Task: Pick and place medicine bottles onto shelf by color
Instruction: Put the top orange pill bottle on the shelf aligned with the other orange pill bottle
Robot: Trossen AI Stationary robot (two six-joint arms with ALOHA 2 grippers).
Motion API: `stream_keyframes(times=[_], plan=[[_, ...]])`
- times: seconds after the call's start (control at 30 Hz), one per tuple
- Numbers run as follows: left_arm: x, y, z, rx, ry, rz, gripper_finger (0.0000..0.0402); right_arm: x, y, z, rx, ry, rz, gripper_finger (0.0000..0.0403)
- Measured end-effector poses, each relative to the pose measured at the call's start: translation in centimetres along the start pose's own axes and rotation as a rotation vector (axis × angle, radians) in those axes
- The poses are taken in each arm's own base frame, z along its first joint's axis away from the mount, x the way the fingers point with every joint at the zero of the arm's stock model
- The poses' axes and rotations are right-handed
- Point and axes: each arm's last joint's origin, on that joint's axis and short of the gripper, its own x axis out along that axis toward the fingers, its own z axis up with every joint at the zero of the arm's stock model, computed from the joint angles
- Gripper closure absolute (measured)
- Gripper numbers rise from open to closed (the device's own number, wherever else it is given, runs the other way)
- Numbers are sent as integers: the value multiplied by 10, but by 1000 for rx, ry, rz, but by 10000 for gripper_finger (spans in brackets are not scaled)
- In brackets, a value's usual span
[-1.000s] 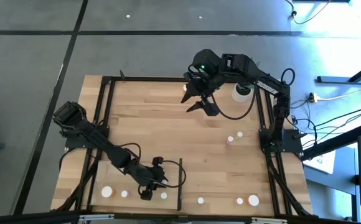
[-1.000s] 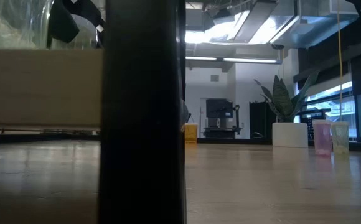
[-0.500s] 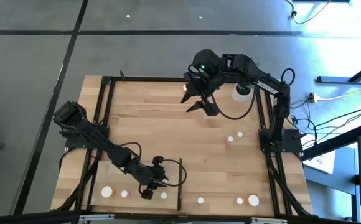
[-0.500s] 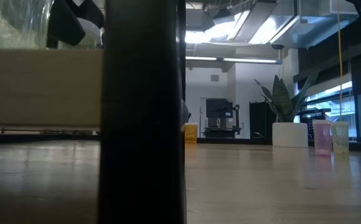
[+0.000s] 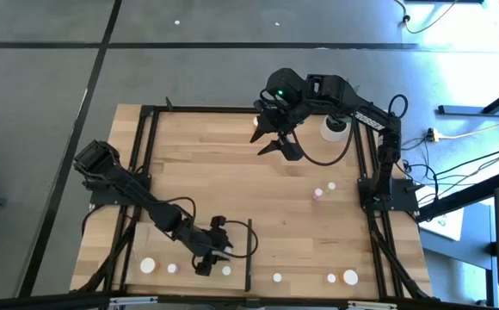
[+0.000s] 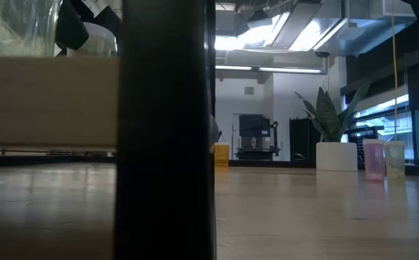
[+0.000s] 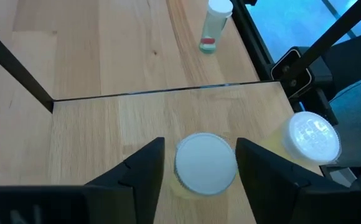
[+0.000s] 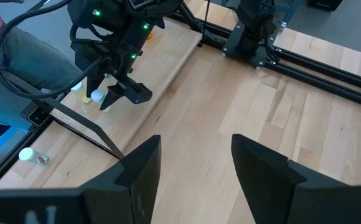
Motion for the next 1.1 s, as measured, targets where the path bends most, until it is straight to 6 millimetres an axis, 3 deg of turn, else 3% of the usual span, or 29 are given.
stream_keyframes(times=[0.37, 0.63, 0.93, 1.1], plan=[[0, 0, 1, -1, -5, -2, 148, 0, 0, 0, 0, 0, 0, 205], [-13, -2, 9, 3, -47, -22, 137, 0, 0, 0, 0, 0, 0, 205], [-52, 3, 30, 18, -136, -20, 136, 0, 0, 0, 0, 0, 0, 205], [-81, 20, 35, 11, -140, 121, 137, 0, 0, 0, 0, 0, 0, 205]])
